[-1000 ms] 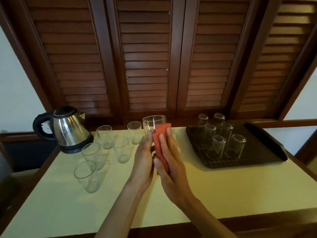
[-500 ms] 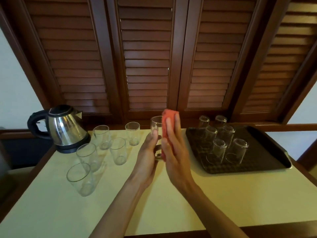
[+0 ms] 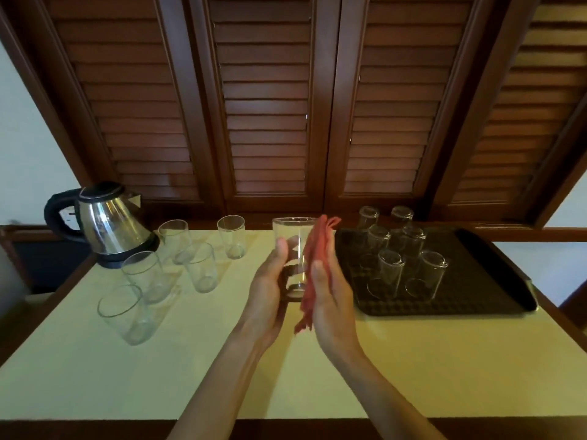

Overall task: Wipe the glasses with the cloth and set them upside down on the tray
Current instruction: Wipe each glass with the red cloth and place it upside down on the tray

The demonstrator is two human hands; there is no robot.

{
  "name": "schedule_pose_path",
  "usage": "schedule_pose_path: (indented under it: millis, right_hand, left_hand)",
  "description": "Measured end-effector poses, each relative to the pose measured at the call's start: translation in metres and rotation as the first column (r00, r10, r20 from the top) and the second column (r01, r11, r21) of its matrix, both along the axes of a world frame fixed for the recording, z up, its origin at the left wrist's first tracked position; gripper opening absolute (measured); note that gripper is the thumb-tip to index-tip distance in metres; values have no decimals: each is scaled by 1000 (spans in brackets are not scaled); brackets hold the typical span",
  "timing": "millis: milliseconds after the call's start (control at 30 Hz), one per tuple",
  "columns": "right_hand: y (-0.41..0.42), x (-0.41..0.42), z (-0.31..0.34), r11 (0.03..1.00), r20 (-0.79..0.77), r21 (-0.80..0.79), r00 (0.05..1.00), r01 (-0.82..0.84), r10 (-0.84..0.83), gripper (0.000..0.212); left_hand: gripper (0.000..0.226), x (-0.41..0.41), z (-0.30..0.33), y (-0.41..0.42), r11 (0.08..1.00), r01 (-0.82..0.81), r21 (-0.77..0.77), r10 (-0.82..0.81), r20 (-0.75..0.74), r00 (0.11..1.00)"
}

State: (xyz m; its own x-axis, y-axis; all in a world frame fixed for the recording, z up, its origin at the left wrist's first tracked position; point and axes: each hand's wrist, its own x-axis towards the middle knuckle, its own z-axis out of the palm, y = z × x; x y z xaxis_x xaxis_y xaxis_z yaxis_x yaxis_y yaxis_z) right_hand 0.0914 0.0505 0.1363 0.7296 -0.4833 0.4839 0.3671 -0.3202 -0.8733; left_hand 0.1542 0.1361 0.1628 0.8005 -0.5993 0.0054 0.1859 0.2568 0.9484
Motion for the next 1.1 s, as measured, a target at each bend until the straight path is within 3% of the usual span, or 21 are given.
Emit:
schedule_pose_path:
  millis: [67,200,333,400,500,533,633,667,800,833,933,967,1100]
  right_hand:
    - [-10,2,10,999,18,24,999,38,-38,56]
    - [3,-4,-19,970,38,-239,998,-41,51,54]
    - [-14,8,-5,998,-24,49,999,28,-27,56]
    - [-7,5,1,999,-14,-48,1000,8,-9,53]
    - [14,-5,-16,967,11,-243,996,-82,87,50]
    - [12,-3,-23,966,20,-243,995,-85,93,51]
    - [-11,12,-11,1000,-18,-28,1000,-2,2,54]
    - [-14,15,-4,998,-22,-48,999,28,-29,54]
    - [8,5,-20,910,21,-414,999,-13,24,52]
    - [9,4,-24,920,23,-390,999,-32,44,51]
    - [-6,12,-9,994,-31,-111,999,8,-12,53]
    - [-9,15,-1,993,-23,-113,999,43,-46,53]
    - [2,11,-19,914,42,-406,999,6,12,54]
  left_hand:
    - [59,-5,-6,-7,1000,6,16,-6,4,1000]
    - [53,0,-10,-9,995,-90,-31,90,-20,996]
    - [39,-10,-17,-9,995,-47,89,43,48,998]
    - [49,-8,-17,-6,994,-30,110,28,27,999]
    - [65,6,-9,-1,997,-71,2,71,-48,996]
    - [60,9,-10,-1,995,-96,-19,95,-58,994]
    - [42,4,-14,-2,997,-83,-6,83,-24,996]
    - [45,1,-17,-4,999,-54,11,54,-26,998]
    - [64,15,-11,-1,996,-88,-9,86,-134,987]
    - [68,19,-11,-1,997,-72,-11,71,-117,991]
    - [65,16,-11,-4,999,2,53,-2,0,1000]
    - [63,14,-13,-6,999,9,53,-9,-8,1000]
    - [54,27,-14,-7,995,-78,-60,74,-70,995]
